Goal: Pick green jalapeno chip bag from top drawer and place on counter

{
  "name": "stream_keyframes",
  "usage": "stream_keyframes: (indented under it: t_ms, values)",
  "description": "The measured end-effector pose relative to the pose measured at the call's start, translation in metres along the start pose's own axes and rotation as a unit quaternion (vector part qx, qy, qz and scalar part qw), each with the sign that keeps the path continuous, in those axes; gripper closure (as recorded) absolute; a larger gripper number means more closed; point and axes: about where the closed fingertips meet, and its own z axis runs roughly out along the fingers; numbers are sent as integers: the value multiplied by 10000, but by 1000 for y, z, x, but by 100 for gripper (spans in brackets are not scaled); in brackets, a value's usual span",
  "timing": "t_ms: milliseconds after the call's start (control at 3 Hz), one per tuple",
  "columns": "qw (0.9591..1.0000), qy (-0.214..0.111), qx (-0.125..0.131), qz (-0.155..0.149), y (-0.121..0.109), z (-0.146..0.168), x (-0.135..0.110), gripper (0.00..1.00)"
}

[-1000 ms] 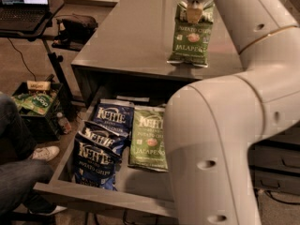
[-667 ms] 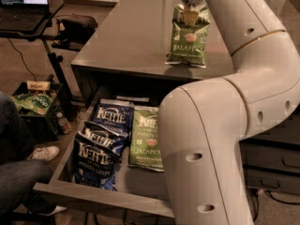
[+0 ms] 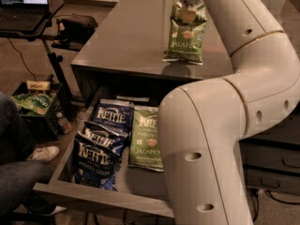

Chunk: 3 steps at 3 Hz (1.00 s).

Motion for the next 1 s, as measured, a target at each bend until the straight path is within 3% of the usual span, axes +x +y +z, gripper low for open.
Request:
stream_keyframes:
  t_ms: [667, 1000]
  values:
    - [10000, -2, 3, 0, 0, 0, 0, 12]
    - [10000, -2, 3, 0, 0, 0, 0, 0]
